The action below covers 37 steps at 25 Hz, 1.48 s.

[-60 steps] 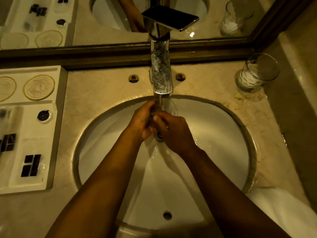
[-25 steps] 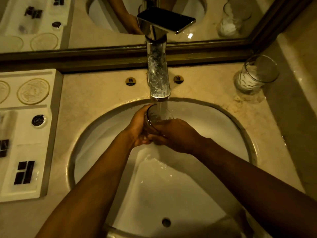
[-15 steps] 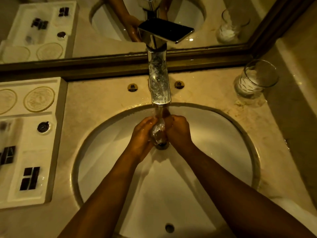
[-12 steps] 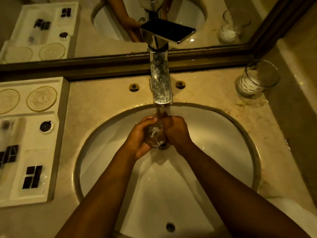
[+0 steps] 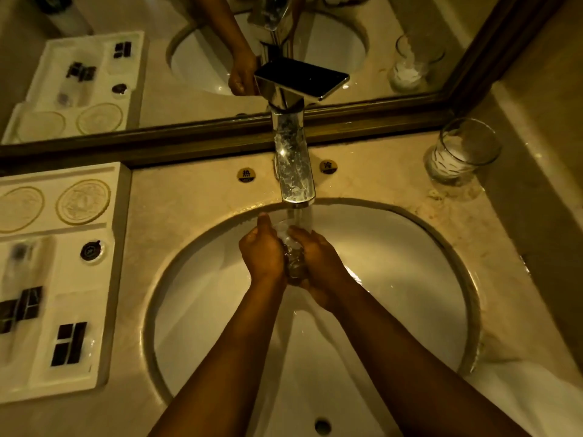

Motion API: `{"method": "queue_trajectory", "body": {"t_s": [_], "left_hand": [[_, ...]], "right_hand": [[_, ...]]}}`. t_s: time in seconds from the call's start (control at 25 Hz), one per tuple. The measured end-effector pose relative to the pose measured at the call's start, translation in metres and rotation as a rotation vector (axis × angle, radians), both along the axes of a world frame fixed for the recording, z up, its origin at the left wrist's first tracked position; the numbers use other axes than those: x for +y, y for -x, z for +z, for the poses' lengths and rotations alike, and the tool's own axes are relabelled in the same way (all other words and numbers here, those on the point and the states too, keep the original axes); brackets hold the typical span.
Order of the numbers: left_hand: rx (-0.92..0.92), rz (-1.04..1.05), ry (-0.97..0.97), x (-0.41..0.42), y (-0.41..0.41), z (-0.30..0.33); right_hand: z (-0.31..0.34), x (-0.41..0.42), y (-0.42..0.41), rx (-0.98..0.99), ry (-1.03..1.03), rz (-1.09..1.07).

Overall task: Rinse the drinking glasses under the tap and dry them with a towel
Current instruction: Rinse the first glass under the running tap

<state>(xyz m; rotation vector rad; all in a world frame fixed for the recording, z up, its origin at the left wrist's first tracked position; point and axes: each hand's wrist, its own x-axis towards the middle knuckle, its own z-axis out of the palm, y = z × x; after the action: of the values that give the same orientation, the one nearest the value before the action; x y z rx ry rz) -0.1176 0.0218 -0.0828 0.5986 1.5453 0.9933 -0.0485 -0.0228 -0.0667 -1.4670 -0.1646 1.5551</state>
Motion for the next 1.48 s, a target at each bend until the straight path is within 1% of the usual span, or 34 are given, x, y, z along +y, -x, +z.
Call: {"method": "queue_trajectory", "body": {"t_s": [0.08, 0.2, 0.24, 0.28, 0.36, 0.44, 0.48, 0.52, 0.56, 0.6, 0.64, 0.68, 0.72, 0.76, 0.8, 0.84, 0.92, 1.0, 1.04, 1.08, 1.12, 1.16, 1.2, 1.24, 1.32, 1.36, 1.4, 1.48], "left_hand": [[0.129, -0.091, -0.113, -0.005, -0.001, -0.002], [0.367, -0.352, -0.321, -0.003, 0.008, -0.002], [0.432, -0.445, -0.353, -0.001, 0.012, -0.002], [0.458, -0.523, -0.362, 0.002, 0.016, -0.003], [0.379, -0.621, -0.308, 0.008, 0.022, -0.001], [0.251, -0.649, -0.239, 0.008, 0.022, 0.003], [0.254, -0.641, -0.224, 0.006, 0.02, 0.005], [0.302, -0.606, -0.221, 0.002, 0.016, 0.006], [0.35, -0.537, -0.207, -0.001, 0.013, 0.007], [0.358, -0.428, -0.171, -0.004, 0.009, 0.008], [0.318, -0.306, -0.117, -0.006, 0.005, 0.009], [0.254, -0.202, -0.055, -0.005, 0.001, 0.012], [0.19, -0.137, 0.003, -0.003, -0.002, 0.014], [0.141, -0.114, 0.034, -0.001, -0.003, 0.015], [0.121, -0.13, 0.039, 0.0, -0.004, 0.015], [0.126, -0.156, 0.013, 0.0, -0.003, 0.015], [0.178, -0.207, -0.08, 0.0, 0.001, 0.013], [0.199, -0.255, -0.146, 0.0, 0.008, 0.012], [0.182, -0.284, -0.162, -0.001, 0.011, 0.012], [0.156, -0.315, -0.178, -0.001, 0.013, 0.013], [0.135, -0.345, -0.195, -0.001, 0.015, 0.015], [0.112, -0.367, -0.208, -0.001, 0.016, 0.016], [0.08, -0.375, -0.21, -0.001, 0.015, 0.018], [0.047, -0.375, -0.201, 0.0, 0.012, 0.018], [0.008, -0.375, -0.154, 0.0, 0.005, 0.02], [-0.023, -0.378, -0.104, 0.0, 0.002, 0.021], [-0.101, -0.389, -0.033, -0.001, 0.0, 0.024], [-0.323, -0.415, 0.142, 0.0, 0.002, 0.029]], "right_hand": [[-0.003, 0.0, 0.001, -0.083, -0.053, -0.007], [0.002, -0.001, -0.008, -0.197, -0.212, 0.032], [0.006, -0.001, -0.012, -0.206, -0.257, 0.054], [0.008, 0.0, -0.015, -0.209, -0.283, 0.066], [0.009, 0.001, -0.016, -0.278, -0.275, 0.059], [0.006, 0.001, -0.013, -0.37, -0.236, 0.061], [0.006, -0.001, -0.012, -0.433, -0.225, 0.097], [0.006, -0.004, -0.01, -0.483, -0.226, 0.132], [0.008, -0.007, -0.007, -0.501, -0.221, 0.156], [0.006, -0.01, -0.005, -0.554, -0.218, 0.171], [0.004, -0.011, -0.003, -0.69, -0.242, 0.208], [0.002, -0.013, -0.001, -0.884, -0.304, 0.269], [-0.001, -0.015, 0.001, -1.033, -0.369, 0.315], [-0.003, -0.015, 0.0, -1.087, -0.417, 0.306], [0.001, -0.013, -0.003, -1.026, -0.414, 0.256], [0.005, -0.012, -0.006, -0.887, -0.372, 0.195], [0.013, -0.007, -0.01, -0.521, -0.257, 0.16], [0.015, -0.001, -0.016, -0.156, -0.114, 0.201], [0.014, 0.0, -0.021, -0.015, -0.068, 0.234], [0.011, 0.0, -0.024, 0.076, -0.057, 0.261], [0.007, 0.0, -0.027, 0.125, -0.066, 0.268], [0.004, 0.0, -0.028, 0.132, -0.081, 0.264], [0.001, 0.0, -0.026, 0.085, -0.113, 0.248], [-0.002, 0.001, -0.023, -0.001, -0.166, 0.237], [0.0, 0.001, -0.017, -0.273, -0.274, 0.227], [0.001, 0.0, -0.017, -0.377, -0.324, 0.225], [0.002, -0.002, -0.018, -0.43, -0.338, 0.219], [0.004, -0.008, -0.021, -0.431, -0.335, 0.194]]}}
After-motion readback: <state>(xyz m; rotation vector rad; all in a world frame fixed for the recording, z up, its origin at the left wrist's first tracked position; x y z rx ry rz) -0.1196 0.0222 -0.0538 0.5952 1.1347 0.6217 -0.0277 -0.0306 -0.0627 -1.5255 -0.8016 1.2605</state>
